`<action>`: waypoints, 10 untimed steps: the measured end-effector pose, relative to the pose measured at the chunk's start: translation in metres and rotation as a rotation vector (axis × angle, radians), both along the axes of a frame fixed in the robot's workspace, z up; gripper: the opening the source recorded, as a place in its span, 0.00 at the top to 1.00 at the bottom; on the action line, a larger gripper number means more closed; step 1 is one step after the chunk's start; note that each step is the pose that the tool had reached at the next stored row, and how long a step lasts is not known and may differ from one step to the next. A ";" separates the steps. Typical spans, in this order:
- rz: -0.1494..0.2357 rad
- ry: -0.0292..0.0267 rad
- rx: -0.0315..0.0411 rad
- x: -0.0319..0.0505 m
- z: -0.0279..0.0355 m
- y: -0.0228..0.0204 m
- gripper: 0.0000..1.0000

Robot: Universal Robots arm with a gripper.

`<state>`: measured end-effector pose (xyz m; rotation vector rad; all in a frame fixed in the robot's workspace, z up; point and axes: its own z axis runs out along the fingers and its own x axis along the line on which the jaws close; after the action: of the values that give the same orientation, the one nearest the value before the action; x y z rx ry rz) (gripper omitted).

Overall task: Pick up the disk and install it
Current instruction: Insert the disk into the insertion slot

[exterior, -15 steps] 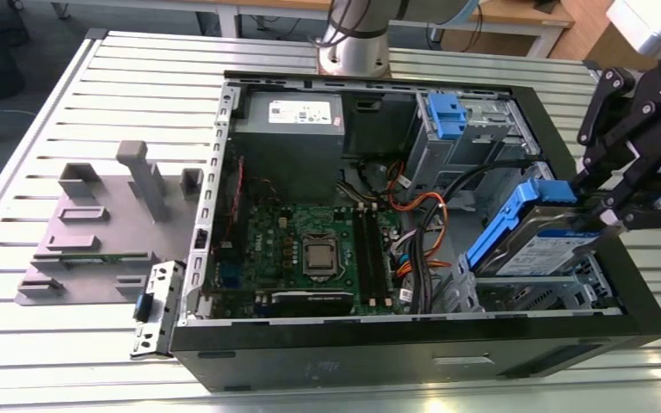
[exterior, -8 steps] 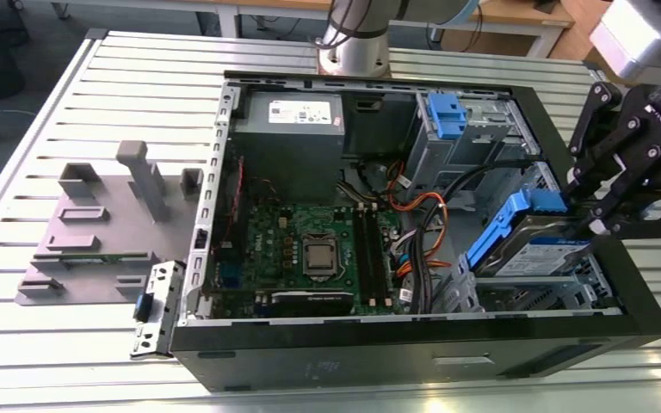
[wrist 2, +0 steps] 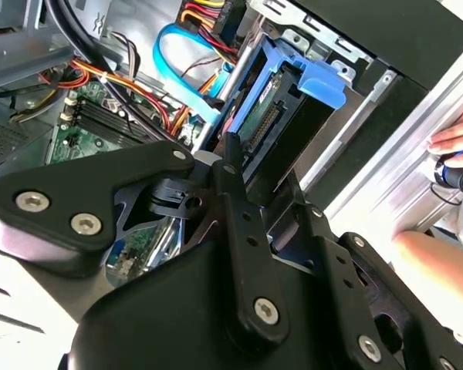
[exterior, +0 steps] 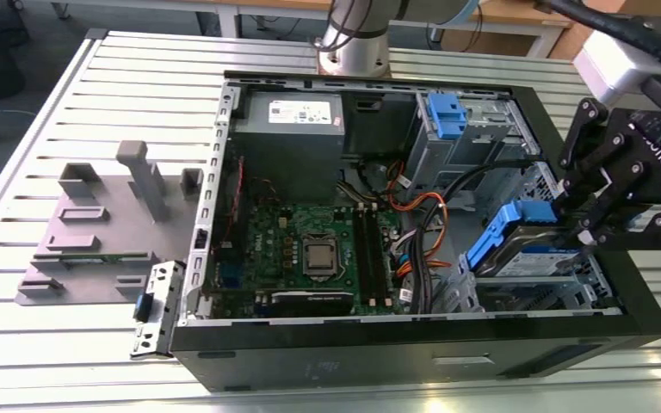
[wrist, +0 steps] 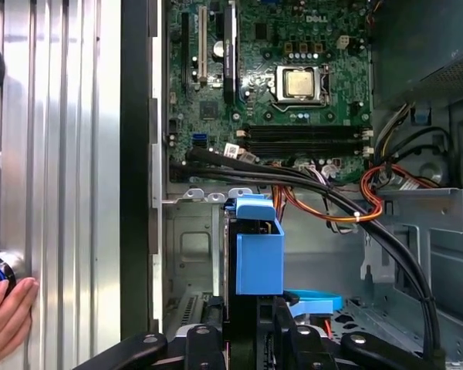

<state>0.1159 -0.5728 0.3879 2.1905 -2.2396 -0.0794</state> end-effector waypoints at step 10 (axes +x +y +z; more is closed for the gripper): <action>0.000 0.0000 -0.0006 0.0000 -0.0183 0.0000 0.65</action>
<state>0.1159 -0.5728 0.3696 2.1903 -2.2393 -0.0787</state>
